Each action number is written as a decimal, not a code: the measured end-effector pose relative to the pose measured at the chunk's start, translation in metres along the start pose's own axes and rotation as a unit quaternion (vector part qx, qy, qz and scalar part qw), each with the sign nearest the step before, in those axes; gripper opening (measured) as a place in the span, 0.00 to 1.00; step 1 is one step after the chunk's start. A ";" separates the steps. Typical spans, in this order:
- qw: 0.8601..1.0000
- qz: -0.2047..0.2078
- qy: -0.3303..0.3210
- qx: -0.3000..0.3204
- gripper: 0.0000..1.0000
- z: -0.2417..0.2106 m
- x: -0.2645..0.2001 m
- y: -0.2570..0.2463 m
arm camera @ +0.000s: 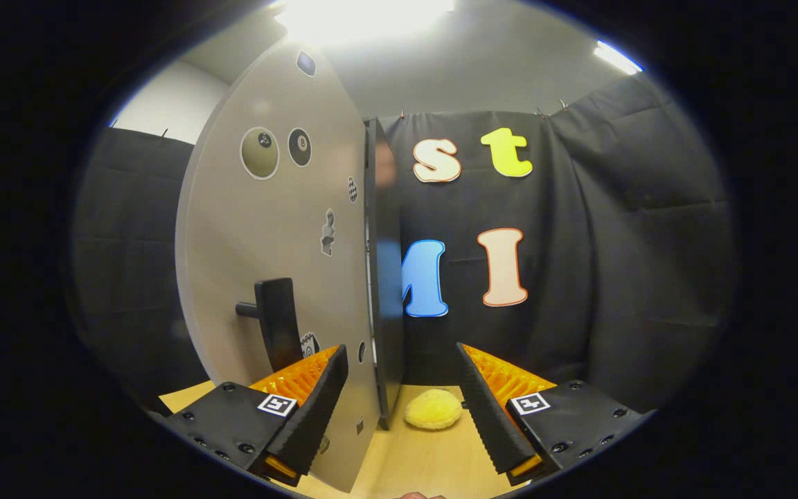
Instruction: Open the shoe cabinet door, grab the shoes and put them into the shoe cabinet, then close the shoe cabinet door.
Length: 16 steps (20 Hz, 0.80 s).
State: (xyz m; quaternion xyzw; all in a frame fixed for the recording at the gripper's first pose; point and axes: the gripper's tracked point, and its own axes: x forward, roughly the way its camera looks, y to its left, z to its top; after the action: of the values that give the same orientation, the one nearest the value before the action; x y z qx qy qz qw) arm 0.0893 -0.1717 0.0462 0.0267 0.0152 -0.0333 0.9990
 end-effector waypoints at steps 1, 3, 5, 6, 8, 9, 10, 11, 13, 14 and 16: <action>1.000 -0.008 -0.003 -0.006 0.96 0.002 -0.002 0.006; 1.000 -0.019 -0.003 -0.002 0.96 0.005 -0.006 0.008; 1.000 -0.028 0.006 0.005 0.95 0.005 -0.001 0.006; 0.999 -0.034 0.010 0.010 0.95 0.004 0.002 0.007; 0.999 -0.045 0.011 0.013 0.95 0.003 0.005 0.016; 0.999 -0.050 0.010 0.014 0.95 0.001 0.006 0.025; 0.998 -0.053 0.010 0.014 0.95 0.002 0.008 0.030; 0.998 -0.057 0.011 0.016 0.95 0.000 0.008 0.039; 0.998 -0.063 0.018 0.027 0.95 -0.004 0.003 0.062; 0.997 -0.067 0.022 0.035 0.95 -0.007 0.003 0.072; 0.996 -0.070 0.024 0.056 0.95 -0.009 0.003 0.093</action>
State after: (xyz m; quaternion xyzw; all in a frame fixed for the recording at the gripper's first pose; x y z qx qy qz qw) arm 0.0987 -0.0786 0.0420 0.0819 0.0386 -0.1033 0.9905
